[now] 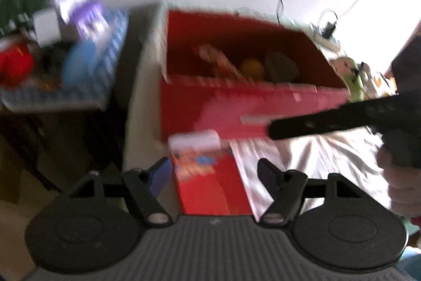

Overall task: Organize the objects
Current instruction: 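Move the right gripper to the small red gift box and grasp it, then lift the red gift box and carry it over the red box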

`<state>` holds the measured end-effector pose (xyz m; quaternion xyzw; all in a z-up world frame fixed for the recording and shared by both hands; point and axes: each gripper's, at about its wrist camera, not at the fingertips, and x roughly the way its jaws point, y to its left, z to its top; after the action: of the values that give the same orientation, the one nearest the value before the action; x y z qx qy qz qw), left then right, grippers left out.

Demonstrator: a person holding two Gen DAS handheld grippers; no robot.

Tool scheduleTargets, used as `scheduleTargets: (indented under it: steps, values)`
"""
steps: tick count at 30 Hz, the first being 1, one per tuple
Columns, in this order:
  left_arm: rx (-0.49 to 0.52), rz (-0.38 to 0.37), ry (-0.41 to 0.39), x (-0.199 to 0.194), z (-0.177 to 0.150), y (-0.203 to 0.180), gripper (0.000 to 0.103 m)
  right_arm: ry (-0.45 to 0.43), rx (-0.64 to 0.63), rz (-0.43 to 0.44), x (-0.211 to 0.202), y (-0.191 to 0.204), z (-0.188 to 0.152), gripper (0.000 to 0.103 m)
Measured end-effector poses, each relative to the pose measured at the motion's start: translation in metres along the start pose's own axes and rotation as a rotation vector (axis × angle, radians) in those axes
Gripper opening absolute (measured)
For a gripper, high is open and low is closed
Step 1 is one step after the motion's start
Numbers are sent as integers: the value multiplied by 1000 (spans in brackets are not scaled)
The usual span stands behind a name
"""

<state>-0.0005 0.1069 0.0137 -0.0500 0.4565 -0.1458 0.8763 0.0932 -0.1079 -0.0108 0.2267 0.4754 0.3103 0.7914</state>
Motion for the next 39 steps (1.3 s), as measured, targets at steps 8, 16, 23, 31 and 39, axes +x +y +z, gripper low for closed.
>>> scheduleTargets:
  steps: [8,16,23,31,39]
  values:
    - [-10,20,124,48,-21,-11,92,100,146,-95,45,-29,-12,53]
    - [-29,77,211,80,-25,-11,90,190,160,-65,74,-32,-22,58]
    - [27,76,238,79,-22,-21,87,218,211,-4,70,-42,-30,56]
    - [173,30,313,81,-11,-60,87,204,256,0,29,-53,-39,54]
    - [345,-43,324,90,3,-113,87,99,300,-79,-23,-69,-52,54]
